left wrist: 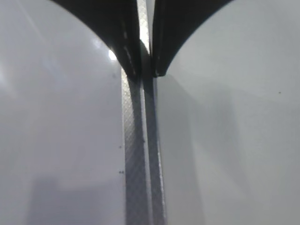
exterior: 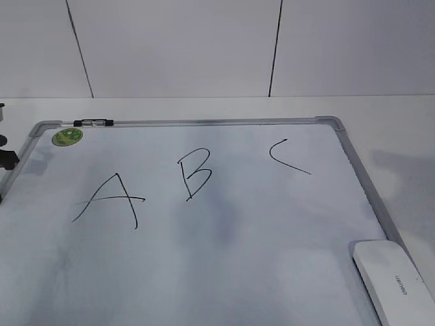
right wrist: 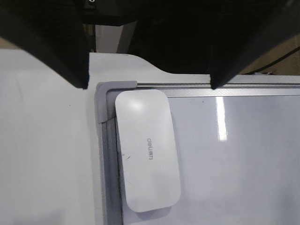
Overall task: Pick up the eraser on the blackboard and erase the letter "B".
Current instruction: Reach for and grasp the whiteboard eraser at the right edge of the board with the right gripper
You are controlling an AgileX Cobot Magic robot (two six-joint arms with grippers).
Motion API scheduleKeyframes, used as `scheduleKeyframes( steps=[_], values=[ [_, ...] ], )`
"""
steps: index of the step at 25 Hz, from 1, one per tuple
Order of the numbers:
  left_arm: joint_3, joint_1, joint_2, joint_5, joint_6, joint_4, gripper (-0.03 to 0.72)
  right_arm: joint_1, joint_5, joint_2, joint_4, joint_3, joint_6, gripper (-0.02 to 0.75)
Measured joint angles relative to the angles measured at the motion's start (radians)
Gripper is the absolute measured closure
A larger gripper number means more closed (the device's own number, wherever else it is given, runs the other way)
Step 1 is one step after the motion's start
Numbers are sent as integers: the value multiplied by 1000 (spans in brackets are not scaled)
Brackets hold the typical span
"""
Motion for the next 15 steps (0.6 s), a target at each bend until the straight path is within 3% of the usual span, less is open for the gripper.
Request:
scheduleKeyframes(
  steps=[4, 15],
  values=[
    [0, 0, 0, 0, -2, 0, 657, 0, -2, 50, 29, -1, 2, 69],
    [-1, 0, 2, 2, -2, -8, 659, 18, -12, 230, 57, -2, 2, 65]
  ],
)
